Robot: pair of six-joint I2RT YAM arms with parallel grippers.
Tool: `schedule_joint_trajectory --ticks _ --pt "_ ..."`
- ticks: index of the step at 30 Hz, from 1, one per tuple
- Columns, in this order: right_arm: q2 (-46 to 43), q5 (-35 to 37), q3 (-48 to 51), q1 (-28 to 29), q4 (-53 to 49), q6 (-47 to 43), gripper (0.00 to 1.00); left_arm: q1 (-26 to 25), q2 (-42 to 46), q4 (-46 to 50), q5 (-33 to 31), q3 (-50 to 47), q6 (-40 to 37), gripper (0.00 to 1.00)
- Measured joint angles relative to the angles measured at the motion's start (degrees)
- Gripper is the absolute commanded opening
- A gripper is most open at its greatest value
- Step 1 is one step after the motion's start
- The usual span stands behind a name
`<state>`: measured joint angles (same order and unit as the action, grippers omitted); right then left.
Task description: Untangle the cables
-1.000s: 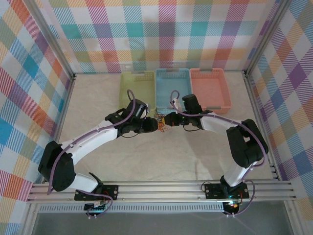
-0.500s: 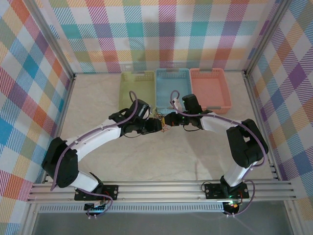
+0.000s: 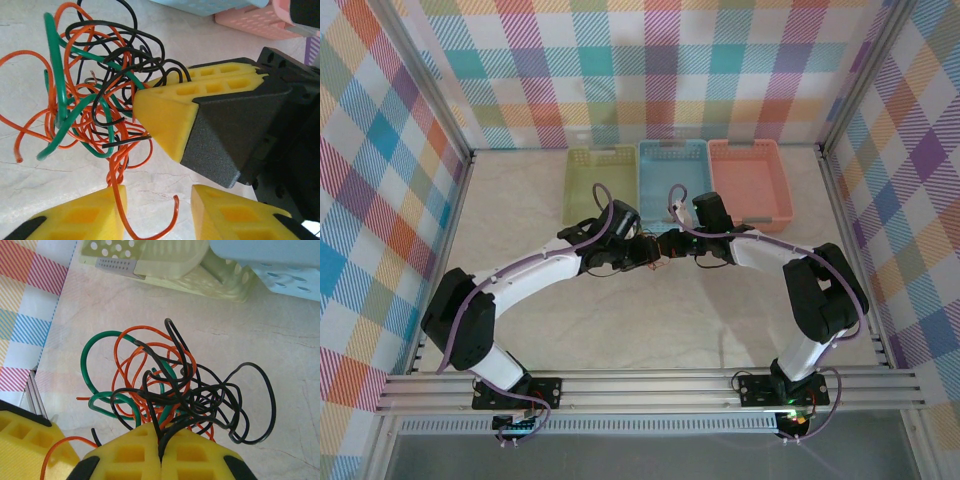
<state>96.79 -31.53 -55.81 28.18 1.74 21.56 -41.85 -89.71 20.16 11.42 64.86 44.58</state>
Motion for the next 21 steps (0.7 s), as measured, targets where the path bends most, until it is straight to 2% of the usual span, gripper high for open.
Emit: schedule_joint_trajectory --ticks 3,8,15,20,21 --pt "0.0 0.0 0.0 0.0 0.0 0.0 0.05 0.0 0.0 0.0 -1.1 0.0 0.8 0.53" --pt "0.0 0.0 0.0 0.0 0.0 0.0 0.05 0.0 0.0 -0.3 -3.5 0.0 2.1 0.47" --pt "0.0 0.0 0.0 0.0 0.0 0.0 0.05 0.0 -0.5 -2.2 -4.6 0.0 3.8 0.27" --pt "0.0 0.0 0.0 0.0 0.0 0.0 0.05 0.0 -1.2 -2.5 -5.2 0.0 4.2 0.00" --pt "0.0 0.0 0.0 0.0 0.0 0.0 0.05 0.0 -1.2 -2.5 -5.2 0.0 4.0 0.00"
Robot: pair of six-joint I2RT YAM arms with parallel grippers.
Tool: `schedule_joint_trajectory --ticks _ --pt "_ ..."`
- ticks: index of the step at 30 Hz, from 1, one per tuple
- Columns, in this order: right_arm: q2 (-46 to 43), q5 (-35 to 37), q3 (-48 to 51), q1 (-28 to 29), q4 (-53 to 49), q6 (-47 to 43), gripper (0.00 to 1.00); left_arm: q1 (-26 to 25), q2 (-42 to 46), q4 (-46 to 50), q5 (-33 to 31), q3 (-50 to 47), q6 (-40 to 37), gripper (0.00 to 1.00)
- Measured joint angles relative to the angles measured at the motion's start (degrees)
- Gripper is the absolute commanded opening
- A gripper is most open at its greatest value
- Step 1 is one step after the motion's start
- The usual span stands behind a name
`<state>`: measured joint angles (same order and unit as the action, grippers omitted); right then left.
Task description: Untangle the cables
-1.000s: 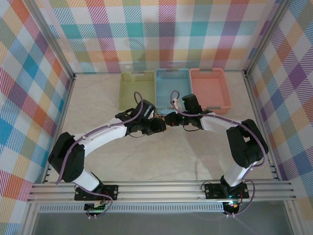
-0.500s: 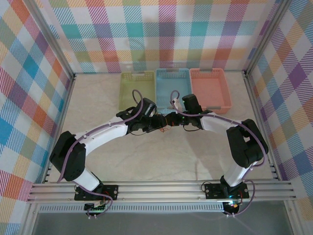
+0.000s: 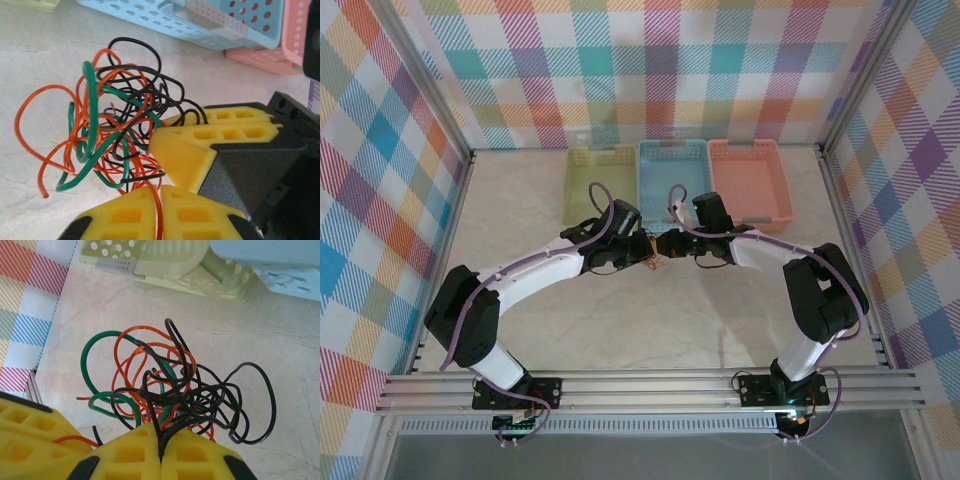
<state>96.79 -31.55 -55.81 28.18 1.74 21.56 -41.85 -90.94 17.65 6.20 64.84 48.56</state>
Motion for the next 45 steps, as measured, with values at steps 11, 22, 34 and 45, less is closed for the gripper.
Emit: schedule_joint_trajectory --ticks 11,22,34,45 --pt "-1.1 2.4 0.9 0.0 0.4 0.4 0.39 0.0 3.0 5.7 -0.8 0.9 -9.2 0.00" --pt "-15.7 3.5 15.6 0.0 17.2 -0.6 0.53 0.0 9.0 15.3 2.4 7.9 -22.1 0.00" --pt "-15.0 -2.7 20.3 6.6 33.7 -14.4 0.60 0.0 8.3 18.3 9.5 9.7 -24.3 0.00" --pt "-13.6 -1.9 20.3 9.0 35.7 -20.4 0.54 0.0 13.0 21.4 17.2 14.1 -24.4 0.00"
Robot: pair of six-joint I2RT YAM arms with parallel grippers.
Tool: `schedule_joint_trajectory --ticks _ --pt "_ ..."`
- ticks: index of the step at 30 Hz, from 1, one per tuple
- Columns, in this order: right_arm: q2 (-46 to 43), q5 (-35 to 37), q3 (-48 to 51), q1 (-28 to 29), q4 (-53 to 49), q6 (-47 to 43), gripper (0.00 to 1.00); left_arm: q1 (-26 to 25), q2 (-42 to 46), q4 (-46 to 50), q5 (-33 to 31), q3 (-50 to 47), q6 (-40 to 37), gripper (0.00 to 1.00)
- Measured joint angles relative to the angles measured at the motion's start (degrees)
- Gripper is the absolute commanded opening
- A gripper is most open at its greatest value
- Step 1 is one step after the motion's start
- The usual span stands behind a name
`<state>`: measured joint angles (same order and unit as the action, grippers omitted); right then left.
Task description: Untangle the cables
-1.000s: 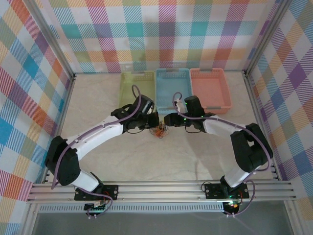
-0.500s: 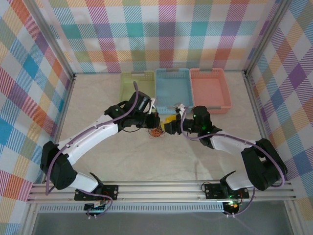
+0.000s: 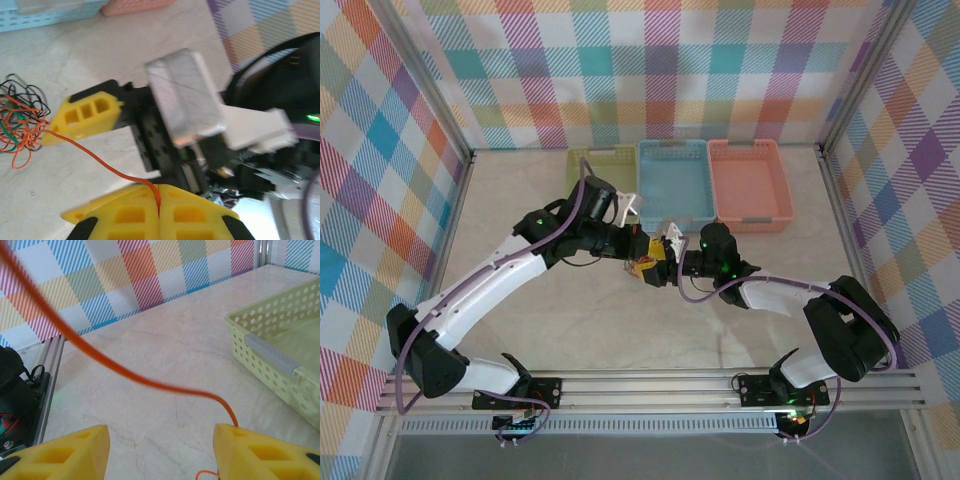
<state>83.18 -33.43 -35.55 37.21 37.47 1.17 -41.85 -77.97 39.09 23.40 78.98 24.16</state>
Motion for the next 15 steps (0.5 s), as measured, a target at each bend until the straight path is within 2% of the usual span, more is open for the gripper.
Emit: schedule_joint_trajectory --ticks 8,15 --pt "2.0 1.8 -0.7 0.3 -0.7 -0.2 0.36 0.0 2.6 0.6 7.1 4.7 0.4 0.00" --pt "4.4 5.6 -4.6 0.4 -7.6 -0.5 0.30 0.0 2.6 3.5 9.8 10.5 0.5 0.00"
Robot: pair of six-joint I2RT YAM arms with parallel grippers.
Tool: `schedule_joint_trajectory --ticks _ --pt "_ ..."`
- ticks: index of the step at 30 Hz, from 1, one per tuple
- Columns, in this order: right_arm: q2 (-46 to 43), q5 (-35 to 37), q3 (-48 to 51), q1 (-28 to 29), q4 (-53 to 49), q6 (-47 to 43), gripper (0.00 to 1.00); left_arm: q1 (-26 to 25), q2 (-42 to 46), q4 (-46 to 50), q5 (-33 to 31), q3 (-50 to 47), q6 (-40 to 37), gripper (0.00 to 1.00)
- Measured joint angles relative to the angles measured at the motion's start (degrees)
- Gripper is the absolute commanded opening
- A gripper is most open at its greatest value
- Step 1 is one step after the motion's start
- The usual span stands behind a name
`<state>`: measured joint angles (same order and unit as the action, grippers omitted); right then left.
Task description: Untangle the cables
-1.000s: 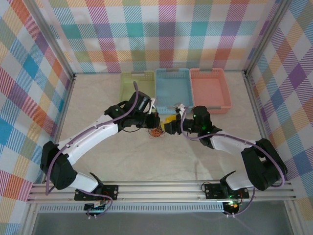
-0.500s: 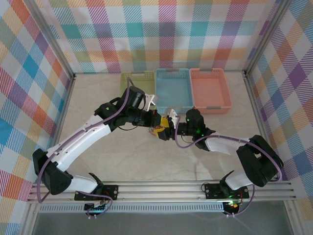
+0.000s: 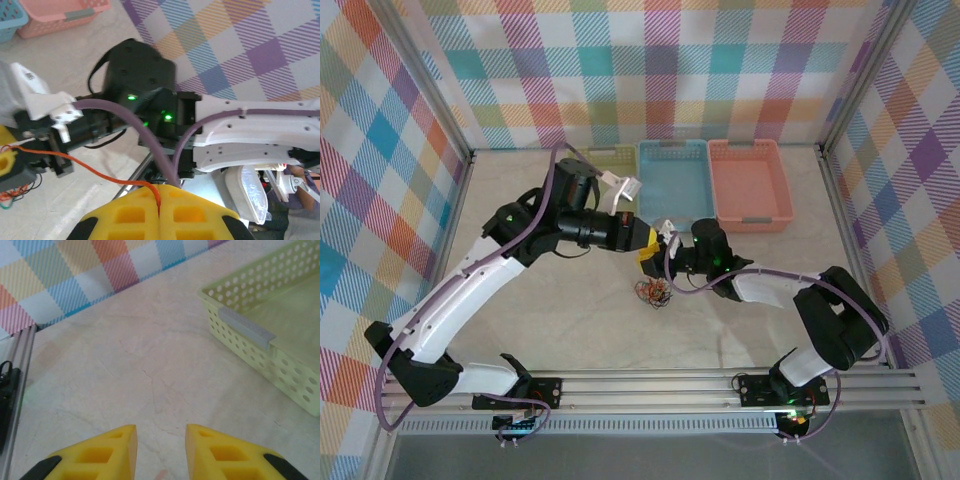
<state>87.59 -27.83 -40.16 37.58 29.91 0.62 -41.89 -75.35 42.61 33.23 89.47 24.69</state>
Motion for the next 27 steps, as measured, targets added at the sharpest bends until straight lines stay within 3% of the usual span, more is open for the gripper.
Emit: schedule_joint_trajectory --ticks 5,12,27 --pt "0.5 4.0 -1.5 0.0 -4.0 -0.3 0.27 0.0 0.8 2.8 -1.8 8.9 -0.2 0.00" --pt "2.3 8.8 -3.3 0.0 -8.7 -0.3 0.25 0.0 6.0 6.8 -9.0 18.5 -0.5 0.00" --pt "3.8 15.1 -5.0 -0.5 -14.9 -0.2 0.22 0.0 12.0 10.0 -27.6 24.5 -3.4 0.00"
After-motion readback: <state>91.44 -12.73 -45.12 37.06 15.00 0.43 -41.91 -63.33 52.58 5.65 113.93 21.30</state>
